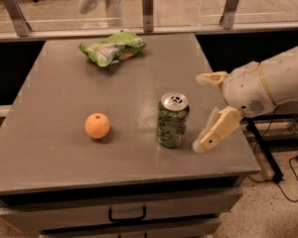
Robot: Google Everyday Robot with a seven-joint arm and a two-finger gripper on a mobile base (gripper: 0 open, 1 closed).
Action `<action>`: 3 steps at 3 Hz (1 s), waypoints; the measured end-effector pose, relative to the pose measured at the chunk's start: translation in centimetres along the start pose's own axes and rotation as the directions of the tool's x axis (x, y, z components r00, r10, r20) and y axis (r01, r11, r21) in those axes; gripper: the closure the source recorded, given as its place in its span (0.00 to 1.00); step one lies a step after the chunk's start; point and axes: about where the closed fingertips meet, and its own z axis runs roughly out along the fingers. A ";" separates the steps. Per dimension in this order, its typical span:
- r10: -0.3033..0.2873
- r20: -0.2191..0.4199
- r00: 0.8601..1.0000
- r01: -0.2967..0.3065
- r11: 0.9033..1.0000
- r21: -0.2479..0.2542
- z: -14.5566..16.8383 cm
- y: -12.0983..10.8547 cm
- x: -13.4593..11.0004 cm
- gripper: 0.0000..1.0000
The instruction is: Move green can near green rice chip bag
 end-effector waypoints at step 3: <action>0.001 0.169 0.986 0.023 0.990 -0.139 4.0 1.5 -2.9 0.16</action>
Offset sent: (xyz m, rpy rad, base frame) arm -0.0048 0.0534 -0.0066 0.1968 0.0700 0.1362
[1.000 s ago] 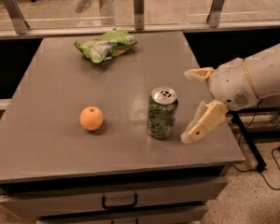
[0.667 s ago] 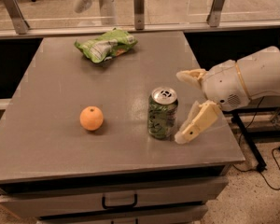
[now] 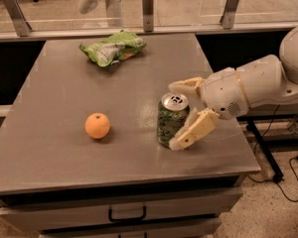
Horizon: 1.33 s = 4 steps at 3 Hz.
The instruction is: Move green can near green rice chip bag
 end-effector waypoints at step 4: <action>-0.016 0.077 0.997 0.013 0.999 0.030 0.2 -1.9 -0.7 1.00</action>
Offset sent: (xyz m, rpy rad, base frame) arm -0.0006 0.0060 -0.0023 0.0221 0.0005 0.0219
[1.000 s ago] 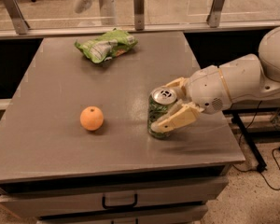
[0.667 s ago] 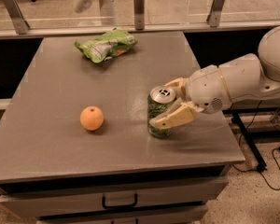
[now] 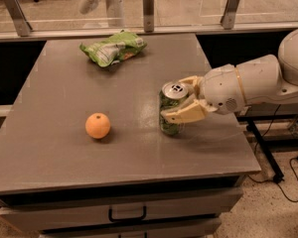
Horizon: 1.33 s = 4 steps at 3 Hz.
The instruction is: Move green can near green rice chip bag
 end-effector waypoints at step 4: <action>0.058 0.169 0.984 -0.105 0.954 0.281 -4.0 -22.8 -1.5 1.00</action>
Offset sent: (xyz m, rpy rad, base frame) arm 0.1953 -0.1041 0.0341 0.1664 -0.0998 -0.2760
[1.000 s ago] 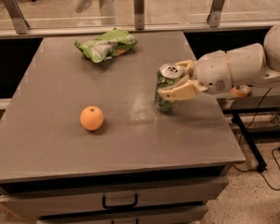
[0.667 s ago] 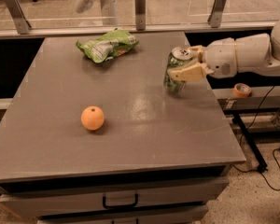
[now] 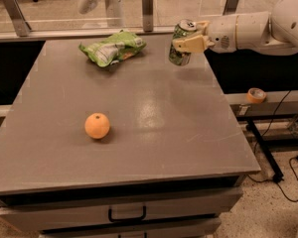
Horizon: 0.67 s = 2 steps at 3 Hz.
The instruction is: Move green can near green rice chip bag
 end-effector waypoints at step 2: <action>0.010 -0.001 1.000 -0.010 1.000 -0.003 3.1 0.8 -0.9 1.00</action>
Offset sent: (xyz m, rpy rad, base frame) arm 0.0091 0.0531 -0.0014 0.0036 0.0215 -0.0155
